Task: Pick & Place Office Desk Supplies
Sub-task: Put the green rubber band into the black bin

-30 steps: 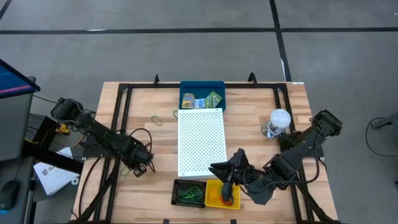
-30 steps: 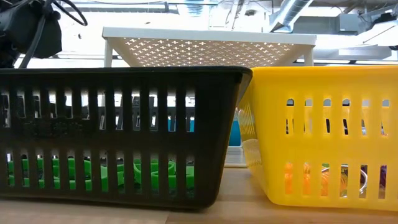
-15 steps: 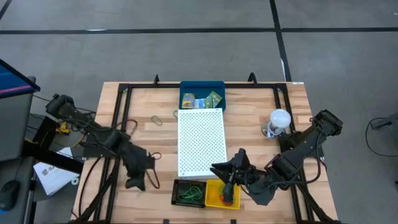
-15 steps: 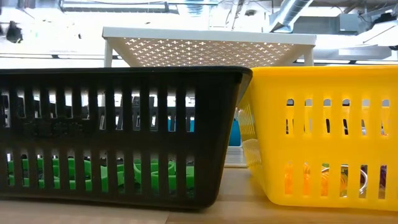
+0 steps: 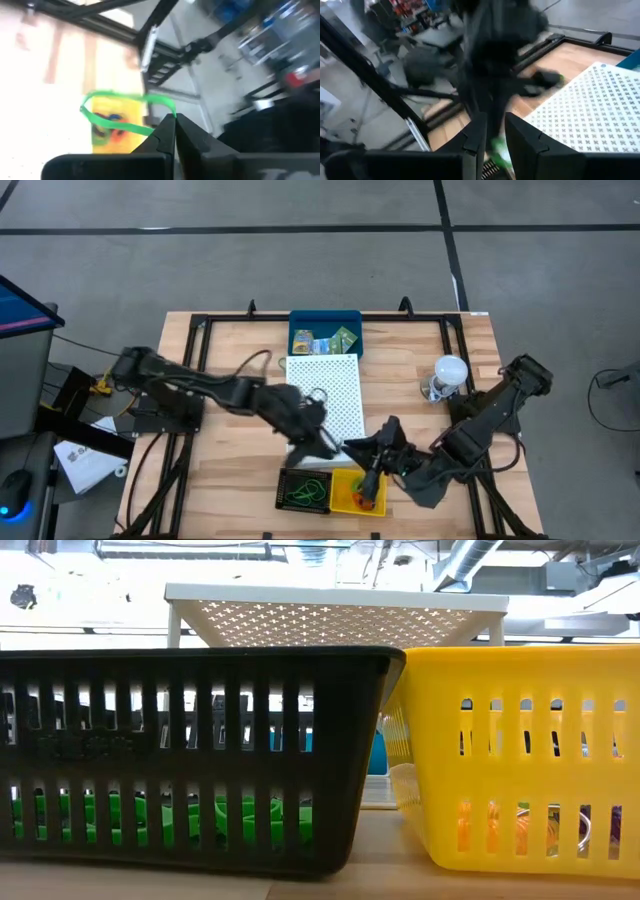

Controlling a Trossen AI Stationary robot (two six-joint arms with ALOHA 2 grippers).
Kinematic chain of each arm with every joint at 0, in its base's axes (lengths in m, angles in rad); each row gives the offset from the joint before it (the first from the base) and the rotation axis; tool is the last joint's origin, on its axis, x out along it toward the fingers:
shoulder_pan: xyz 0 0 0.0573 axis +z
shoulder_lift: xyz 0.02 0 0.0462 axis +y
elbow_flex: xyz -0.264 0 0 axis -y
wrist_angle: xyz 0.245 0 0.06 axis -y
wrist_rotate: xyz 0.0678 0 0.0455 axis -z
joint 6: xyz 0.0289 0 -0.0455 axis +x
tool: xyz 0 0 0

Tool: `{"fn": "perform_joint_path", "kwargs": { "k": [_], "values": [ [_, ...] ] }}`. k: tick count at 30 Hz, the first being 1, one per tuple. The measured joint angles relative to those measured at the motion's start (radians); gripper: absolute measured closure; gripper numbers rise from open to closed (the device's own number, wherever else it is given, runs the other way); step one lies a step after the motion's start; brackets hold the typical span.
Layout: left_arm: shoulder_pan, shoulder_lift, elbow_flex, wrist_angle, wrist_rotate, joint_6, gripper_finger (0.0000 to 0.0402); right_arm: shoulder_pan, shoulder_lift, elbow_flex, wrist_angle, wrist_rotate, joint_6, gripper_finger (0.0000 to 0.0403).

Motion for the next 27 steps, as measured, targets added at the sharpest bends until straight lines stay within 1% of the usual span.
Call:
{"fn": "perform_joint_path", "kwargs": {
  "k": [3,6,8,11,16,19,21,25,27],
  "values": [
    [-0.035,0.059,0.071,-0.164,-0.034,0.043,0.0401,0.015,-0.030,0.001,-0.010,0.029,0.003,0.0335],
    [-0.106,0.077,0.075,-0.277,-0.108,0.036,0.0401,0.041,-0.049,0.001,-0.035,0.089,0.003,0.0335],
    [-0.163,0.081,0.075,-0.302,-0.168,0.016,0.0401,0.060,-0.062,0.001,-0.049,0.136,0.003,0.0335],
    [-0.247,0.084,0.075,-0.314,-0.298,-0.014,0.0401,0.080,-0.071,0.001,-0.050,0.187,0.003,0.0335],
    [-0.352,0.123,0.075,-0.315,-0.555,-0.050,0.0401,0.091,-0.073,0.001,-0.056,0.204,0.006,0.0335],
    [-0.403,0.163,0.075,-0.323,-0.702,-0.099,0.0401,0.094,-0.073,0.001,-0.058,0.206,0.007,0.0335],
    [-0.429,0.188,0.075,-0.339,-0.759,-0.144,0.0401,0.094,-0.073,0.001,-0.066,0.207,0.018,0.0335],
    [-0.469,0.233,0.075,-0.347,-0.799,-0.237,0.0401,0.094,-0.073,0.001,-0.069,0.207,0.022,0.0335],
    [-0.494,0.252,0.075,-0.349,-0.847,-0.277,0.0401,0.094,-0.073,0.001,-0.070,0.206,0.022,0.0335]
  ]
}}
